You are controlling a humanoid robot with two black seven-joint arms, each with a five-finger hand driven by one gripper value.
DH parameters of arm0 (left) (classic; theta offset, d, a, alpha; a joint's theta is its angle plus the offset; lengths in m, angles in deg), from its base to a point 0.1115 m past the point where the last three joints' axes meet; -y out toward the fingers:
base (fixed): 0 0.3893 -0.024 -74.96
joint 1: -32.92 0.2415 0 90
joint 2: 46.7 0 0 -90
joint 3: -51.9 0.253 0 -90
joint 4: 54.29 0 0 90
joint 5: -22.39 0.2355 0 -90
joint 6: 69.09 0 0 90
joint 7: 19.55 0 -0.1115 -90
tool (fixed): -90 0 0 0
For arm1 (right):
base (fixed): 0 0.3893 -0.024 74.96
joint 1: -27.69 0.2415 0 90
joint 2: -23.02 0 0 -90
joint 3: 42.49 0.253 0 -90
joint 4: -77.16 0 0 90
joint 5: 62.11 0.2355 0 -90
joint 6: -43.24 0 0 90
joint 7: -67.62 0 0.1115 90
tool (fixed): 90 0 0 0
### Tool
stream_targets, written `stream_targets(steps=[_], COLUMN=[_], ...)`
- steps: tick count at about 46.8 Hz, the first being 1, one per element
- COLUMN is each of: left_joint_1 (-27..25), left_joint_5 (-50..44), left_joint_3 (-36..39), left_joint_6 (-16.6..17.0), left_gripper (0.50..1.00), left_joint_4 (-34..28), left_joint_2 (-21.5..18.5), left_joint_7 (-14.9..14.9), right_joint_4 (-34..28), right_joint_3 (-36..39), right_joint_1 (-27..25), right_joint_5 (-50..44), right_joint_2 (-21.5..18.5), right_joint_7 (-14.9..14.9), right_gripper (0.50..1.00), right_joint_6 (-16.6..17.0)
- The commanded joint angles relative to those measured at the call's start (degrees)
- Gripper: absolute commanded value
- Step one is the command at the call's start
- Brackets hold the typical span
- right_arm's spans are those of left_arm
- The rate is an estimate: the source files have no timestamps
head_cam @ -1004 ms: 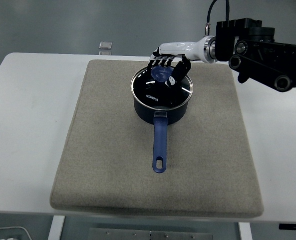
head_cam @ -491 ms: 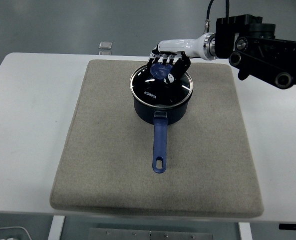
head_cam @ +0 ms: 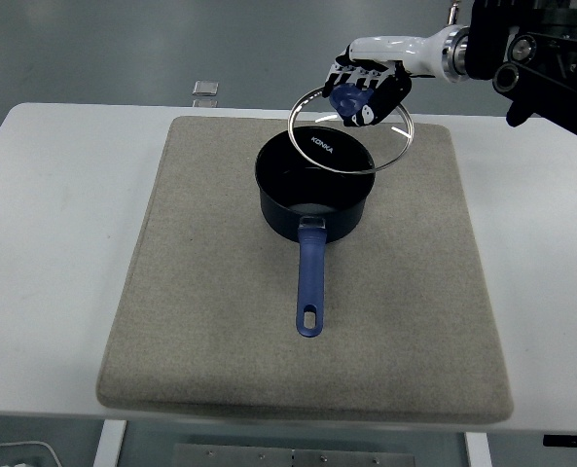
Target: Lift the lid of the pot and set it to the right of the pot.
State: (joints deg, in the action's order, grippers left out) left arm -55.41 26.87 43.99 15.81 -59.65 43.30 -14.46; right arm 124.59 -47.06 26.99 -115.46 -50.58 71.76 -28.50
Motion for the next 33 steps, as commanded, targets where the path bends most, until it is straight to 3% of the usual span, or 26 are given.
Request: stream_targets(steps=[1,7,16,33], left_joint_1=[0.00,0.00,0.00,0.00], left_joint_5=[0.00,0.00,0.00,0.00], left_joint_3=[0.00,0.00,0.00,0.00], left_joint_6=[0.01,0.01,0.01,0.01], left_gripper=[1.000,1.000,1.000,1.000], left_joint_4=[0.00,0.00,0.00,0.00], left_joint_2=[0.00,0.00,0.00,0.00], left_joint_7=[0.00,0.00,0.00,0.00], right_joint_4=[-0.24,-0.59,-1.38,-1.64], right_joint_3=[0.08,0.08,-0.36,-0.80], right_joint_1=[-0.26,-0.70,-1.40,-3.51], right_joint_5=[0.00,0.00,1.93,1.93], right_joint_2=[1.09,4.34,6.19,6.19], right_joint_7=[-0.01,-0.01,-0.01,-0.01], right_gripper=[0.515,0.513,0.500,0.500], right_joint_6=[-0.07,-0.07,0.02,-0.15])
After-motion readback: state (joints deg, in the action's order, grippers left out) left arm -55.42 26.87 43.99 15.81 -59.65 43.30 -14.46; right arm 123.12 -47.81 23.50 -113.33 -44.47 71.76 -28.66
